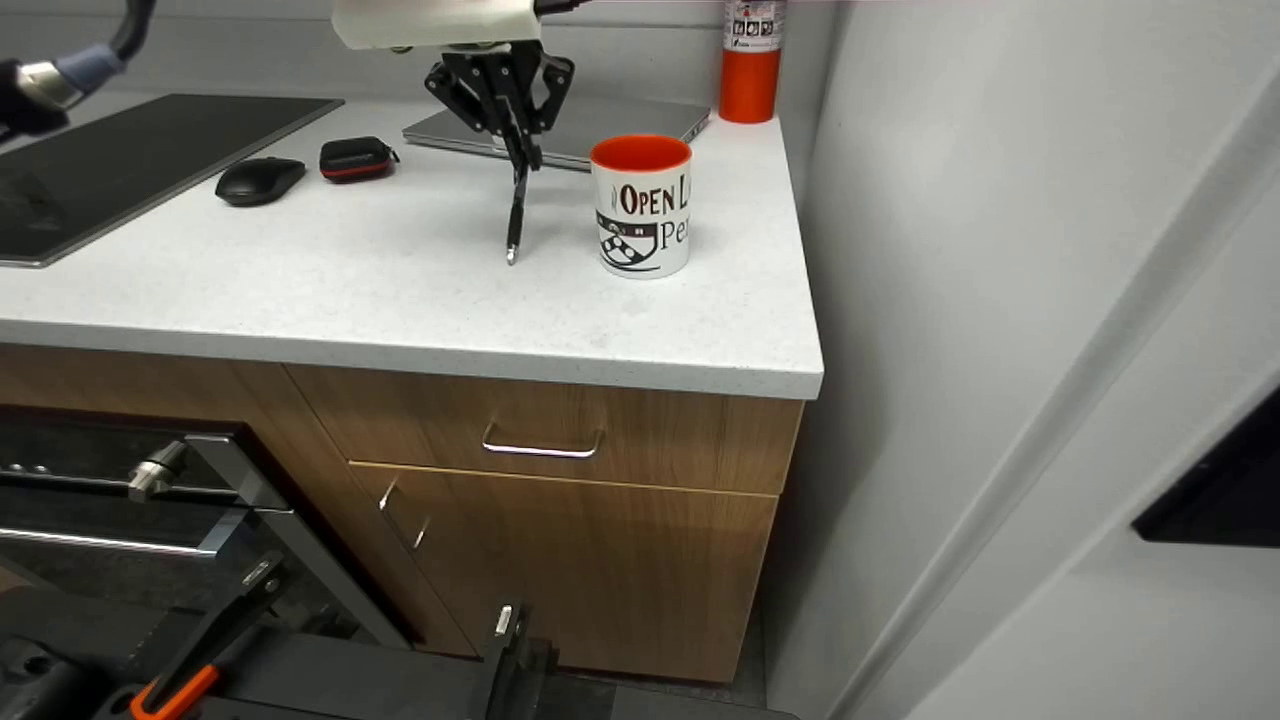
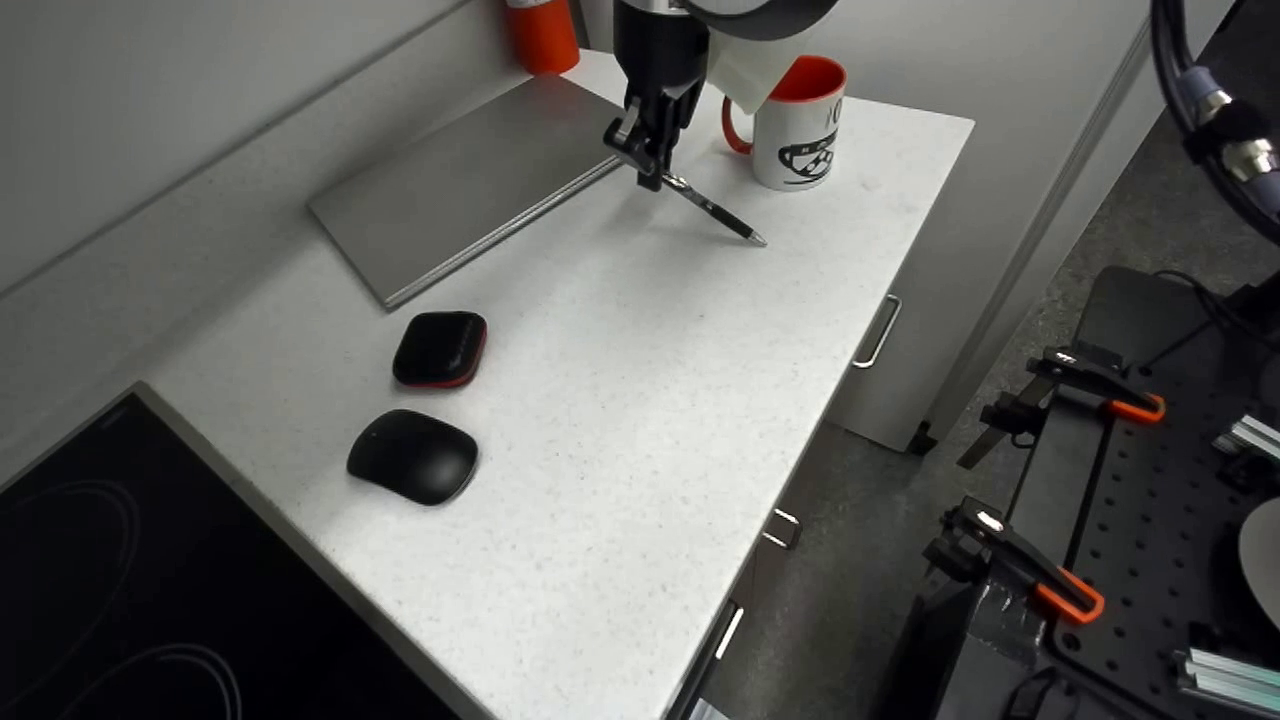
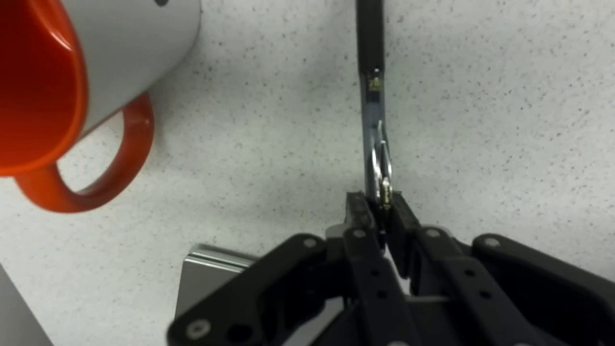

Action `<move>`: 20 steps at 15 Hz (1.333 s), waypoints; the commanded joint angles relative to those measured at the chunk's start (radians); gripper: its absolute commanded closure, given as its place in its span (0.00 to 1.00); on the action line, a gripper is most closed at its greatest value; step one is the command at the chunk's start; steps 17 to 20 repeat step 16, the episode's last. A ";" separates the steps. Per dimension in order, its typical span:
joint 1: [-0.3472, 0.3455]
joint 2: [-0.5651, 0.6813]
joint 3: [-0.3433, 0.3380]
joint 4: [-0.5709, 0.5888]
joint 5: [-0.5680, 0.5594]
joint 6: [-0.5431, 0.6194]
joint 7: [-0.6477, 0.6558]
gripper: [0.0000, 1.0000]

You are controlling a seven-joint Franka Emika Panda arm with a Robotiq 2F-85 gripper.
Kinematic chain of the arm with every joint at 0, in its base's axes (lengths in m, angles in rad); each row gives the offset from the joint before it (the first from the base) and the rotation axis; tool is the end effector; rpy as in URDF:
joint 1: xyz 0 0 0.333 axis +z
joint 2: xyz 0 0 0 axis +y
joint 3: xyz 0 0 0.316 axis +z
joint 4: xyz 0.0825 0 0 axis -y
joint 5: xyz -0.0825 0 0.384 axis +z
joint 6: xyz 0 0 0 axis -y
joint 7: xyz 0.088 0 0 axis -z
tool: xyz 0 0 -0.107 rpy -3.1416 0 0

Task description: Remove the pen from the mug cup and place it on the table

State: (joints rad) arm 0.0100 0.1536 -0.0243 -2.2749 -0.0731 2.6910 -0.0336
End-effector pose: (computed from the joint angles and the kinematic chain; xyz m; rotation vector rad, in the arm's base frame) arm 0.5561 -0.0055 0.3157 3.0626 0.1252 0.4026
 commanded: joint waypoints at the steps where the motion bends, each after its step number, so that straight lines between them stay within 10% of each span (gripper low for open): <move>1: -0.001 0.038 0.003 0.059 -0.017 -0.020 0.001 0.54; 9: 0.006 0.044 -0.009 0.076 -0.057 -0.012 0.026 0.00; 20: -0.003 0.030 -0.001 0.050 -0.045 -0.003 0.011 0.00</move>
